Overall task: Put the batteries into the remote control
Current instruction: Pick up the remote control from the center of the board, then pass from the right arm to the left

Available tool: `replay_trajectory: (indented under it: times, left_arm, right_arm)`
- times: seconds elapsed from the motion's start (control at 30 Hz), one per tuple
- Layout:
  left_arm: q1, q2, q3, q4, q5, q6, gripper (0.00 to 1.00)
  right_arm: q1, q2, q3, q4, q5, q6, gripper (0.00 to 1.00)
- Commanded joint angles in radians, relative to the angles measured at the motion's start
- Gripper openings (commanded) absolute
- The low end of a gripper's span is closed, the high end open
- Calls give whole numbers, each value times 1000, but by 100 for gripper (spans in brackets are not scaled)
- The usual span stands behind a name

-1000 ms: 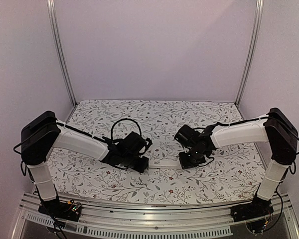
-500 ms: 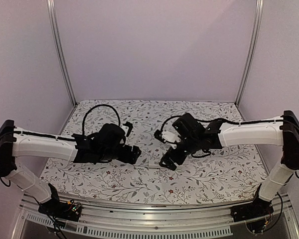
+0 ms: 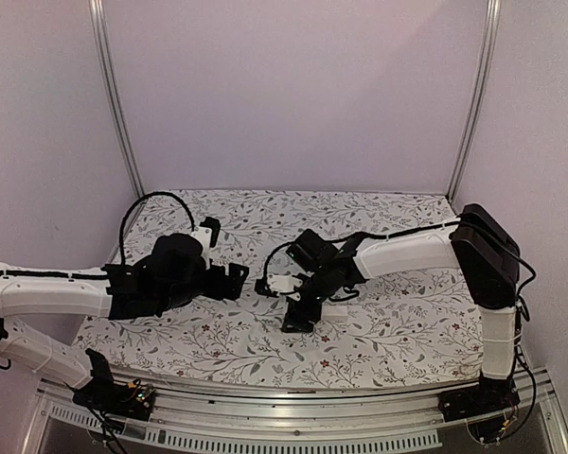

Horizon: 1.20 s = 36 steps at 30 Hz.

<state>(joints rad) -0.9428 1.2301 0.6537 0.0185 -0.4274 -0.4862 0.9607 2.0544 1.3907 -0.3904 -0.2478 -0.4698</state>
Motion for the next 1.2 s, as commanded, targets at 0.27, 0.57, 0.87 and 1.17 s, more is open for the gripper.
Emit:
replay_trajectory:
  times: [0.27,0.57,0.87,1.17]
  left_arm:
    - [16,12,-7,19,-15,28,97]
    - [16,-28,-20,39,8,51,96]
    - [-17,-194,-116,282,212,204,85]
    - [-148,-128,-30,526,545,417,96]
  right_arm:
    - [-4,10,-6,-48,59,11,44]
    - [-4,-20,57,-88,27,24,24]
    - [-25,-318,60,111,-191,171,9]
    - [-33,-568,-127,729,-454,505,8]
